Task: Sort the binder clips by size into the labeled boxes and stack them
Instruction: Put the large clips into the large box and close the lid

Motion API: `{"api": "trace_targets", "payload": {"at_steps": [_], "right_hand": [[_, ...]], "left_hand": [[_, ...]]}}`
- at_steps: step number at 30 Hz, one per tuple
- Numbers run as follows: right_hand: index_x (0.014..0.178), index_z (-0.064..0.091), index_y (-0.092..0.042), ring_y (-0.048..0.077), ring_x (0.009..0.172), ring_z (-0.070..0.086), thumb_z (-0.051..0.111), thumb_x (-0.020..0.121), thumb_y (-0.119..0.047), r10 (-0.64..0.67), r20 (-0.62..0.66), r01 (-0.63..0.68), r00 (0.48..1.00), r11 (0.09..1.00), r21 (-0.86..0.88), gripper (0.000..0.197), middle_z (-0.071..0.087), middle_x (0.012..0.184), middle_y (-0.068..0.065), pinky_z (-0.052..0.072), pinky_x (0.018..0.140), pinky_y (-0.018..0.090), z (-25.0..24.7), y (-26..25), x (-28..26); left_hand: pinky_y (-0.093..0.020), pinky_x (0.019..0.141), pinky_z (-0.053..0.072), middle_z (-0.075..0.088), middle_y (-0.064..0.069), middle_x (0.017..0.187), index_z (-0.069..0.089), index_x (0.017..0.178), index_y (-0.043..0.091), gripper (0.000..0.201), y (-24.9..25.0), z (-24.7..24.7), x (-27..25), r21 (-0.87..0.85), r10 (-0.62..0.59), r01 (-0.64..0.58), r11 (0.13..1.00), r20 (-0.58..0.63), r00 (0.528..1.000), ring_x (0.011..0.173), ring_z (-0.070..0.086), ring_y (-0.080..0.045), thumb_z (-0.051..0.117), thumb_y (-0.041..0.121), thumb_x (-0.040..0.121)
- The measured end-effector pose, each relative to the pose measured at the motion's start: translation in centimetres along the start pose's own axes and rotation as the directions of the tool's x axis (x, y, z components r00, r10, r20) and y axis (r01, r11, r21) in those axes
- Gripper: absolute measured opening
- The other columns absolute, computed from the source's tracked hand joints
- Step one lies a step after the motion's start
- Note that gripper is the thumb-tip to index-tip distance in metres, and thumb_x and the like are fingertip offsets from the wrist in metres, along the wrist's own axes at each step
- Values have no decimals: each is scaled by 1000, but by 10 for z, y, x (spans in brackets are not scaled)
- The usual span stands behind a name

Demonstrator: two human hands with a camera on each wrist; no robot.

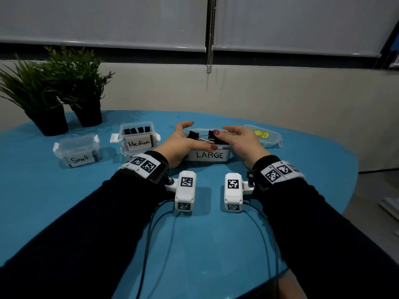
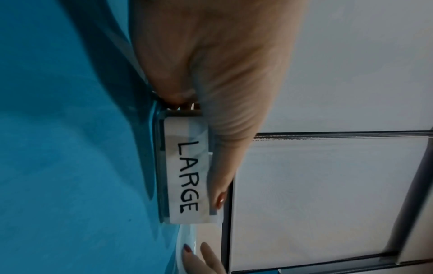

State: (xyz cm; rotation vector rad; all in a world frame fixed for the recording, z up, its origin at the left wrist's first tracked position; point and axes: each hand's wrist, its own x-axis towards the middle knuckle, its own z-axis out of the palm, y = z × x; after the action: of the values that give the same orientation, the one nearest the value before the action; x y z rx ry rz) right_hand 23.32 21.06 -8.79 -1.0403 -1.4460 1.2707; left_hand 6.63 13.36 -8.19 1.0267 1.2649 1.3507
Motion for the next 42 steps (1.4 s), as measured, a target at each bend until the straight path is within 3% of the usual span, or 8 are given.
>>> {"api": "trace_targets", "payload": {"at_steps": [6, 10, 13, 19, 26, 33, 38, 42], "right_hand": [[115, 73, -15, 26, 111, 64, 68, 92, -23, -190, -367, -9, 911, 879, -477, 25, 71, 116, 7, 48, 96, 30, -48, 1, 19], [135, 59, -31, 39, 134, 37, 70, 85, -27, -16, -443, -335, 896, 629, -701, 51, 44, 143, 15, 36, 112, 41, -66, 13, 24], [139, 55, -31, 39, 135, 36, 83, 77, -39, 57, -407, -354, 912, 613, -707, 69, 37, 146, 15, 34, 115, 46, -67, 14, 25], [124, 59, -21, 35, 119, 54, 95, 61, -36, 39, -468, -349, 883, 722, -598, 74, 36, 137, 14, 44, 110, 41, -68, 18, 29], [129, 47, -19, 35, 133, 43, 89, 63, -54, 49, -385, -320, 922, 655, -685, 86, 52, 138, 11, 36, 112, 49, -68, 16, 23], [127, 53, -16, 32, 114, 59, 90, 70, -40, -64, -442, -172, 895, 864, -474, 72, 51, 133, 13, 49, 99, 40, -69, 15, 26], [128, 57, -12, 25, 113, 60, 85, 75, -46, -68, -558, -37, 827, 984, -175, 68, 58, 127, 9, 49, 99, 34, -65, 10, 27], [118, 63, -15, 21, 105, 64, 83, 79, -38, -110, -301, 172, 947, 967, 189, 50, 64, 118, 8, 54, 98, 35, -52, 1, 19]], "left_hand": [[-41, 98, 56, 63, -2, 124, 41, 138, 24, 112, -3, 5, 2, 148, 92, -77, 986, -100, 991, 109, 68, -20, 100, 31, 43], [-40, 108, 47, 56, 10, 120, 17, 157, 20, 125, -2, 4, 0, 170, 46, -42, 985, -23, 999, 119, 60, -19, 95, 7, 60], [-45, 107, 48, 53, 12, 117, 4, 159, 17, 126, 1, 5, -3, 169, 26, -23, 985, -15, 1000, 121, 58, -25, 85, -12, 67], [-22, 56, 58, 62, -7, 118, 39, 141, 8, 86, -3, 3, -9, 65, 43, -39, 997, -52, 998, 91, 66, -16, 77, -21, 70], [-26, 54, 58, 63, -14, 120, 43, 141, 8, 83, -4, 3, -9, -26, 27, -28, 999, -24, 999, 88, 68, -20, 71, -27, 72], [-14, 55, 54, 52, -6, 141, 20, 158, 14, 105, -5, 1, -4, 69, 45, -43, 997, -27, 999, 97, 62, -12, 76, -17, 75], [-22, 64, 59, 63, -11, 127, 40, 142, 9, 85, -9, -2, 1, 118, 67, -64, 991, -25, 997, 105, 66, -21, 83, -12, 71], [-39, 72, 61, 69, -12, 110, 52, 128, 3, 73, -2, 3, 1, 71, 24, -23, 997, -20, 1000, 95, 72, -30, 82, 1, 61]]}}
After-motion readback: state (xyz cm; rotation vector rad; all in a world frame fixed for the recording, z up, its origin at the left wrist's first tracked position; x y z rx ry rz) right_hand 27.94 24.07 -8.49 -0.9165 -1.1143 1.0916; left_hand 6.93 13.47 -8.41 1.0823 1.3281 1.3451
